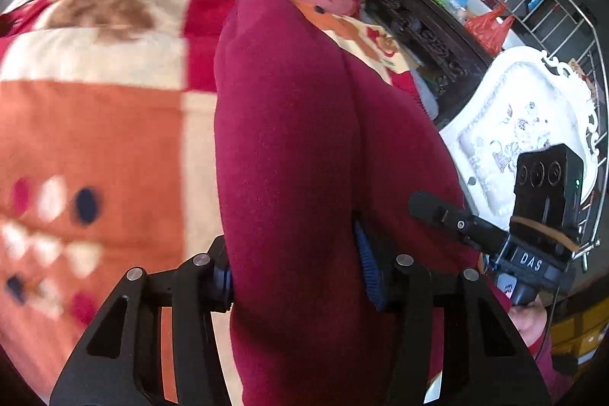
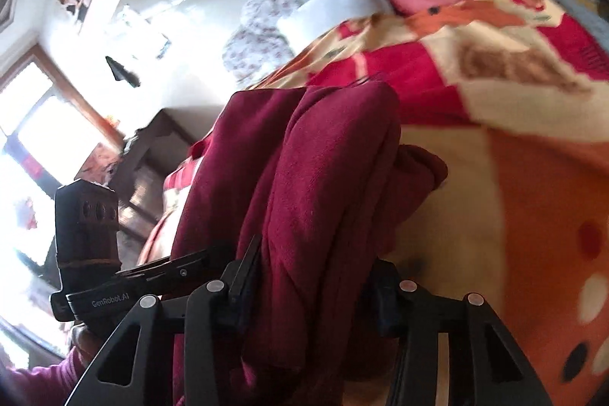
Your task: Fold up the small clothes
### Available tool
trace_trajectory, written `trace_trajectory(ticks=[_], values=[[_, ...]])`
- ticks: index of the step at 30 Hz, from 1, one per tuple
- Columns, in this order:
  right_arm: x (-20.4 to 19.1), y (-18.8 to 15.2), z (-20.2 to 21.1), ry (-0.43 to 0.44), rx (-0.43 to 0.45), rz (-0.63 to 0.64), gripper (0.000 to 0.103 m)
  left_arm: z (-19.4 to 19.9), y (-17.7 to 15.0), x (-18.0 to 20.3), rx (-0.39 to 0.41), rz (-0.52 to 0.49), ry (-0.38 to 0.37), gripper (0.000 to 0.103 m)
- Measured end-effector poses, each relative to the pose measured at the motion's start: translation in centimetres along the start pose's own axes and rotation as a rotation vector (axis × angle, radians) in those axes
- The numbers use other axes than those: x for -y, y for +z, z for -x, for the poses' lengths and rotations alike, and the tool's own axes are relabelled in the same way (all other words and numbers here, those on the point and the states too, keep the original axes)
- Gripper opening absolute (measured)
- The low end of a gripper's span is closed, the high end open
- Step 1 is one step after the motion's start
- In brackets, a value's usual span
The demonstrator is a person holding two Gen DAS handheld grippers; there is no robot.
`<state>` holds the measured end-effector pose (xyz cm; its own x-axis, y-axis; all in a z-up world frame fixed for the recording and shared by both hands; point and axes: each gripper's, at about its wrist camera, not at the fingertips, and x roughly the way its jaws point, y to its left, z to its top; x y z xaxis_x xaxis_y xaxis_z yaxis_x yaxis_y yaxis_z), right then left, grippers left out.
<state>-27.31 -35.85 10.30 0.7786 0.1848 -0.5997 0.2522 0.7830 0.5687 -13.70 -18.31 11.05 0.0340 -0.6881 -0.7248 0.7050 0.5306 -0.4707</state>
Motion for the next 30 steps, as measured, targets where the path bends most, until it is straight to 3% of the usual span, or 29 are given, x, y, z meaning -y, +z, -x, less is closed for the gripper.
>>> trace_trajectory(ticks=[4,7,10,12,17,19,23,25,30], values=[[-2.4,-2.7,-3.1,0.027,-0.071,0.022,0.046,1.7,-3.0,-2.9,-0.023,0.039,0.078,0.051],[-2.5,-4.5,-6.0,-0.048,-0.16,0.005,0.052,1.0,-4.8,-5.4,-0.074,0.088,0.154,0.052],[-4.2,-4.9,-4.3,-0.123,-0.114,0.102,0.053,2.6,-5.4,-5.8,-0.022,0.112,0.163,0.054],[-5.6,-4.7,-2.8,-0.155,-0.084,0.155,0.054,4.0,-5.4,-4.8,0.014,0.074,0.233,0.054],[-11.0,-5.2,0.4,-0.1,-0.006,0.331,0.05,4.7,-5.6,-3.9,0.048,0.027,0.327,0.054],[-12.0,-6.1,0.2,-0.09,-0.031,0.366,0.047,4.0,-6.3,-3.4,0.042,0.015,0.363,0.054],[-10.9,-9.7,-3.0,-0.181,-0.143,0.415,0.038,2.5,-7.0,-2.8,0.061,-0.047,0.432,0.055],[-9.0,-11.4,-4.9,-0.223,-0.186,0.396,0.038,2.3,-7.4,-2.5,0.069,-0.058,0.425,0.055],[-9.0,-11.8,-3.7,-0.221,-0.129,0.37,0.037,2.9,-8.0,-1.3,0.112,-0.085,0.468,0.055]])
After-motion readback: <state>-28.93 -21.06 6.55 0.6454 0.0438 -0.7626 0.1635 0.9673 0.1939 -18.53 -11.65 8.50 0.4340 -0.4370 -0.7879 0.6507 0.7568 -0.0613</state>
